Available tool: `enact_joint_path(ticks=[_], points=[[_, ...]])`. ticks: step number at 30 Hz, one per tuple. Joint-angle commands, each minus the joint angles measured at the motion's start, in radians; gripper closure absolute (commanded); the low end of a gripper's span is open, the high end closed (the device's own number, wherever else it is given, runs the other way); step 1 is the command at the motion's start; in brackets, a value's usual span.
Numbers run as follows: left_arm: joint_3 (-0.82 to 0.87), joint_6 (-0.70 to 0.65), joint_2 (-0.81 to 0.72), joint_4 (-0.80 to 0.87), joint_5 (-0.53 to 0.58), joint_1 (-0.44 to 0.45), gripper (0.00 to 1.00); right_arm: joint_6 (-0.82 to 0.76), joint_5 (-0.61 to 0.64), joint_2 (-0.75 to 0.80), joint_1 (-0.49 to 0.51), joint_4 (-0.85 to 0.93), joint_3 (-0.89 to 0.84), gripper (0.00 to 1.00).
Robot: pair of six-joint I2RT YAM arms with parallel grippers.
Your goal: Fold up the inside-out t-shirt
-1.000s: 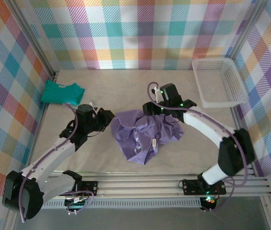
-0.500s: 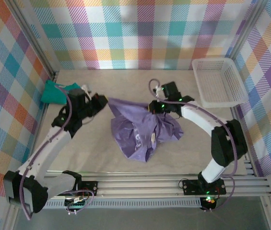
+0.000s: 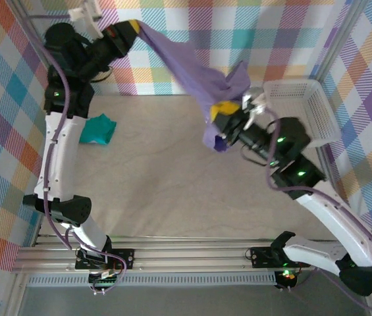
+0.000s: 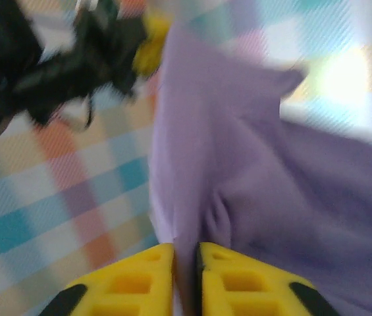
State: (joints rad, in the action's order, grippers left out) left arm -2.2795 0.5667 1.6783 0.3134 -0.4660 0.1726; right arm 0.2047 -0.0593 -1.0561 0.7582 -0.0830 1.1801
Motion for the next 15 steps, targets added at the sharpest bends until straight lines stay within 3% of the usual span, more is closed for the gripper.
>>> enact_joint_path(ticks=[1,3,7,12,15], points=[[-0.007,-0.063,0.043,0.074,-0.057,-0.089,1.00,-0.041,-0.020,-0.169,0.139,0.003,-0.090,0.66],[0.018,-0.134,0.037,0.124,-0.072,-0.103,1.00,-0.045,-0.047,-0.221,0.164,0.031,-0.096,0.56],[0.149,-0.249,-0.023,0.142,-0.095,-0.110,1.00,-0.110,0.004,-0.181,0.149,0.048,-0.168,0.43],[0.334,-0.236,-0.108,0.100,-0.161,-0.110,1.00,-0.042,0.122,-0.198,0.016,0.234,-0.186,0.37],[0.454,-0.211,-0.183,0.066,-0.145,-0.107,1.00,0.007,0.133,-0.264,-0.045,0.286,-0.190,0.37]])
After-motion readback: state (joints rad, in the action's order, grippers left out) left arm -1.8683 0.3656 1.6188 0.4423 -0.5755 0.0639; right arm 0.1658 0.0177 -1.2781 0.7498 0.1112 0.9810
